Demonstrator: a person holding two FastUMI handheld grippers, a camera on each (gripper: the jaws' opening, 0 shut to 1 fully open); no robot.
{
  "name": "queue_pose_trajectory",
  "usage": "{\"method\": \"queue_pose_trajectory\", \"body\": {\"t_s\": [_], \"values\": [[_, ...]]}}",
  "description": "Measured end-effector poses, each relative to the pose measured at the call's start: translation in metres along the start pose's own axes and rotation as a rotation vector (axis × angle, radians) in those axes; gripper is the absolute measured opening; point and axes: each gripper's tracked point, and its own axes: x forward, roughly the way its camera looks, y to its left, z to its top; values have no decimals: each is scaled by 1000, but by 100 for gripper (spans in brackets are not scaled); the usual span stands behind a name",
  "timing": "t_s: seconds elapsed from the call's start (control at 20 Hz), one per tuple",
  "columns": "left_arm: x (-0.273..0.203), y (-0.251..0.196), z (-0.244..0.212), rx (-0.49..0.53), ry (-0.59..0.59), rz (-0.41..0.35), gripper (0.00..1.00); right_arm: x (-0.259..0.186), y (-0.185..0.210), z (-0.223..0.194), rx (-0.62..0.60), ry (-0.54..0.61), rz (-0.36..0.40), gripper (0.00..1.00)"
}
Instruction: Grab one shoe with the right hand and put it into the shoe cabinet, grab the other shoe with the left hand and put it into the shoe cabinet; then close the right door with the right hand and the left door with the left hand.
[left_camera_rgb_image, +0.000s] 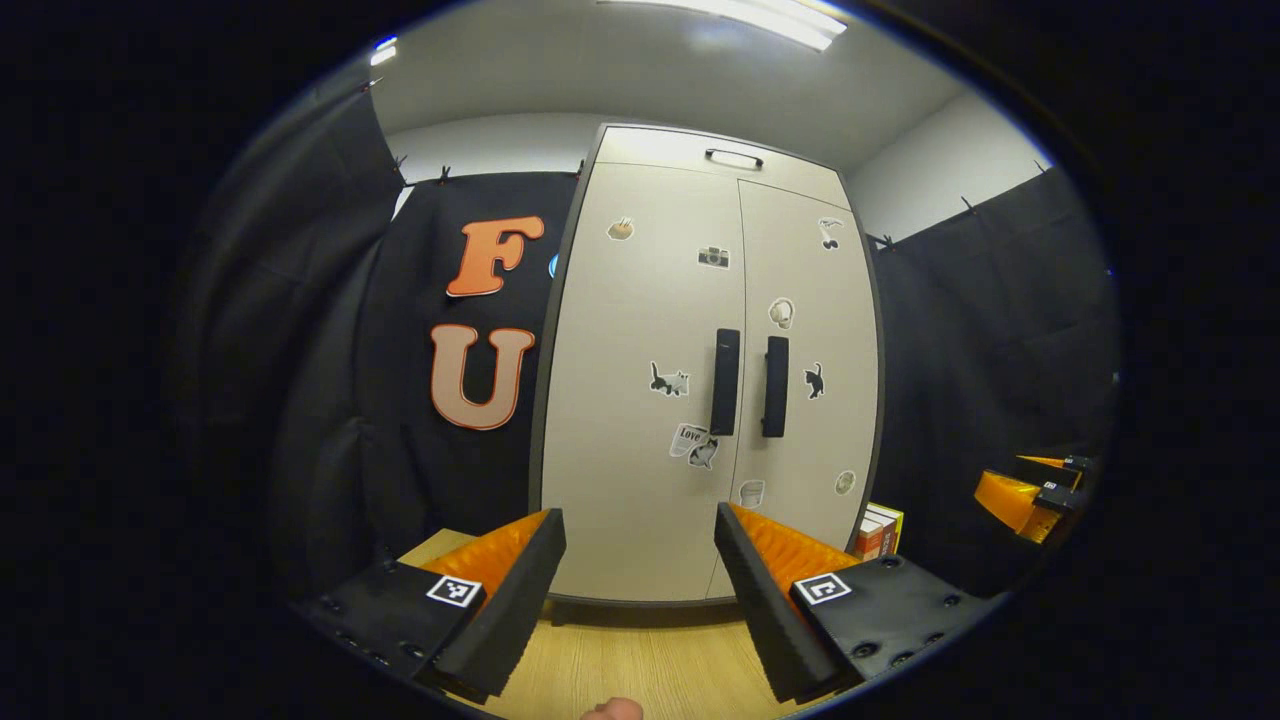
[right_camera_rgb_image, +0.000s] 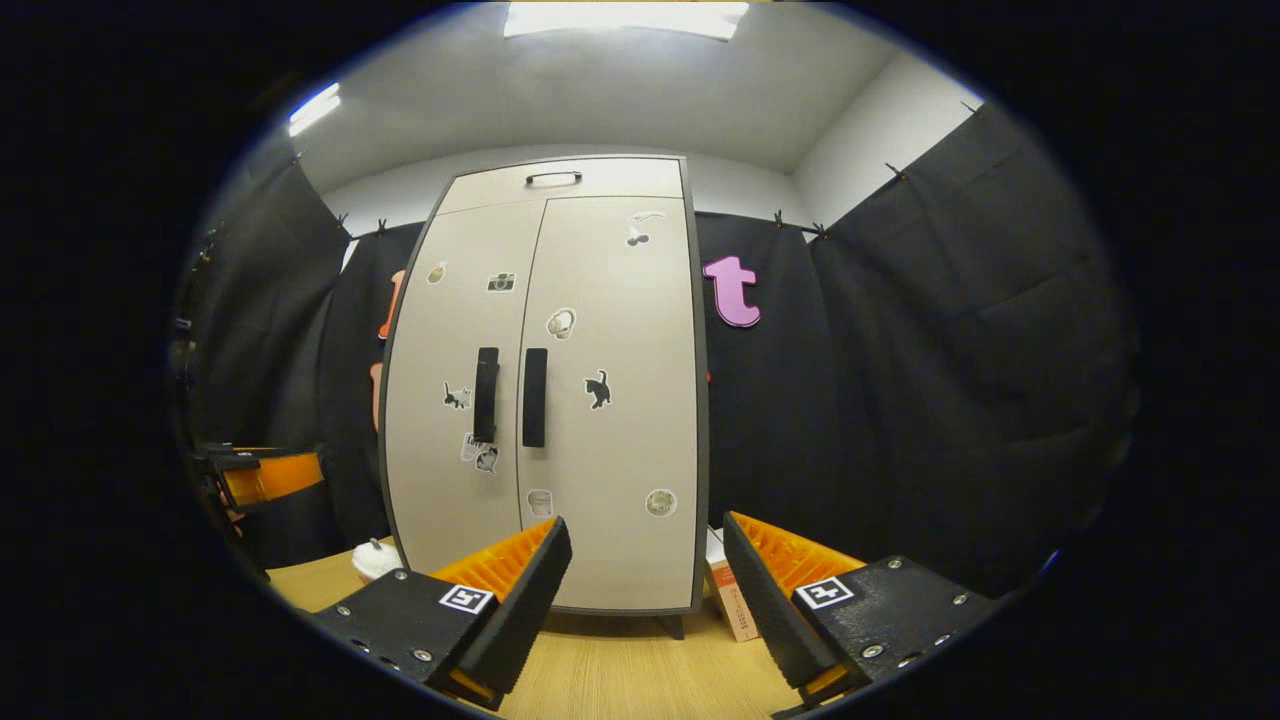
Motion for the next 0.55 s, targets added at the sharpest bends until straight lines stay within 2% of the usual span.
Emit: {"method": "queue_pose_trajectory", "body": {"t_s": [0.35,0.55], "values": [[-15,-1,-13,15,-7,25,98,-3,10,-12,17,28,16,94],[-16,3,-16,-19,-5,41,98,-5,14,-12,7,24,22,94]]}}
